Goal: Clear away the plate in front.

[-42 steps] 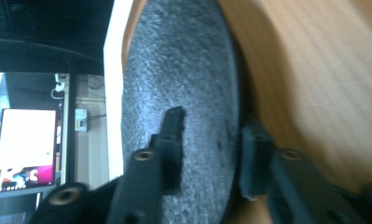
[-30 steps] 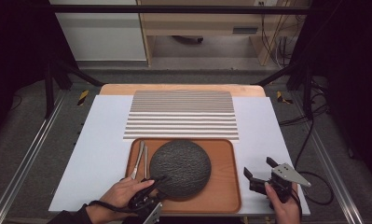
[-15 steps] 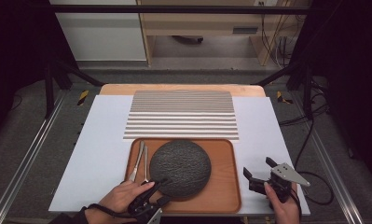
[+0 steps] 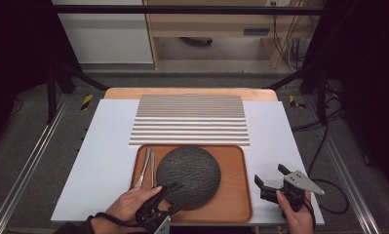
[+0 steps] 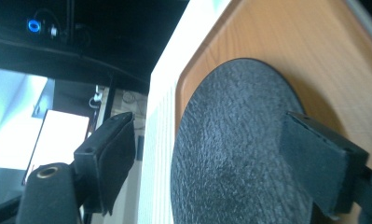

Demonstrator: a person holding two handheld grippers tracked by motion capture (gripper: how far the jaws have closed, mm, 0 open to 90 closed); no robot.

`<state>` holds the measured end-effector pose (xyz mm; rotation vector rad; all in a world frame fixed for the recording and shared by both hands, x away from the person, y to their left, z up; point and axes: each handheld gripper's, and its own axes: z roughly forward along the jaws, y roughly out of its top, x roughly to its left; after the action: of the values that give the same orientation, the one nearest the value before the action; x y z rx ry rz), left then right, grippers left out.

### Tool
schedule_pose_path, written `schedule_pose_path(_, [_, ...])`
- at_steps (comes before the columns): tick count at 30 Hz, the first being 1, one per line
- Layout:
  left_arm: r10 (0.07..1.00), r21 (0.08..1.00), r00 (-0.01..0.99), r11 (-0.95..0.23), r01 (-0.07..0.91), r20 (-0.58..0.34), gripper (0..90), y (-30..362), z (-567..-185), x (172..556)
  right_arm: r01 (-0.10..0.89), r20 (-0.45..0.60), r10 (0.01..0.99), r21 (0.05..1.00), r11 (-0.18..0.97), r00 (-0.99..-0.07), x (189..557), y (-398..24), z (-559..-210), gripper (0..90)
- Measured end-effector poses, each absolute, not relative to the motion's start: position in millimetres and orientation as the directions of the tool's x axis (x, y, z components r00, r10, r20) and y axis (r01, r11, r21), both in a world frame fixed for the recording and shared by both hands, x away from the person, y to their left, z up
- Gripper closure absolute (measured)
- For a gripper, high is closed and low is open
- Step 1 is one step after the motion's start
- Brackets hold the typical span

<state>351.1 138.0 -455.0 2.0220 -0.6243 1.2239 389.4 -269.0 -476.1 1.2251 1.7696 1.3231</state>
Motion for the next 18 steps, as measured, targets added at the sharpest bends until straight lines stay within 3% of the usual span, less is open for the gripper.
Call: schedule_pose_path(18, [0.068, 0.369, 0.468, -0.718, -0.59, 0.881, 9.5, 126.5, -453.0, 377.1, 0.292, 0.02, 0.904, 0.949, 0.116, -0.426, 389.1, -261.6, -475.2, 4.1])
